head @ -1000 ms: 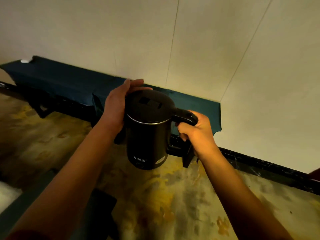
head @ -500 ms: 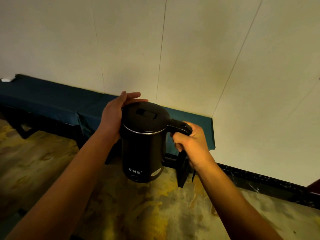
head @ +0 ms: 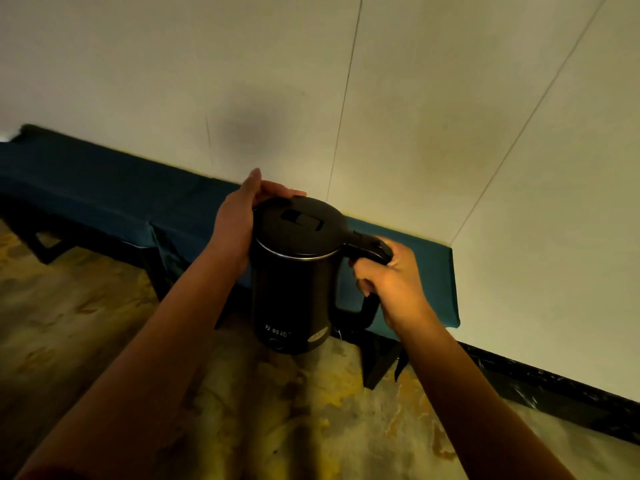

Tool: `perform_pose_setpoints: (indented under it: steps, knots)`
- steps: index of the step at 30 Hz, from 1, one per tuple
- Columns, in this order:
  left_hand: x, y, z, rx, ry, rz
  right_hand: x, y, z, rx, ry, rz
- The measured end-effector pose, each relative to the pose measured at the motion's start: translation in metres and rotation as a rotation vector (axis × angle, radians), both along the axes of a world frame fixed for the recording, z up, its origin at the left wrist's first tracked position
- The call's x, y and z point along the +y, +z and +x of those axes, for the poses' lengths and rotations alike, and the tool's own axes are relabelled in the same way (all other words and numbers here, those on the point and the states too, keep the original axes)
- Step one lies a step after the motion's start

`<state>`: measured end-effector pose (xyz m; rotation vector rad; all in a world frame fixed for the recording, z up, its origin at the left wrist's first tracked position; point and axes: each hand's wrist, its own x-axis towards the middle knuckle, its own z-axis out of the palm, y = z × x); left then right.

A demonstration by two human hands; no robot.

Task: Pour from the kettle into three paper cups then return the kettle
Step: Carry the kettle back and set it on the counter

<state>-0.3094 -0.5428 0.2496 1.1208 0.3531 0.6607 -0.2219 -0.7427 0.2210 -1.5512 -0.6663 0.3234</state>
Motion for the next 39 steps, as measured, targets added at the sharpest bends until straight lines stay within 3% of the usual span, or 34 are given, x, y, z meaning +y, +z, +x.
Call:
perform_pose_setpoints:
  steps: [17,26,39]
  knots:
    - [0.145,-0.008,0.12,-0.01,0.05,-0.062,0.162,-0.004,0.153,-0.04,0.16,-0.038]
    - [0.286,-0.034,0.199,0.105,0.022,-0.074,0.291,-0.02,0.2,0.035,0.06,-0.014]
    - [0.386,-0.068,0.326,0.126,-0.043,0.037,0.381,-0.055,0.308,0.048,-0.034,-0.143]
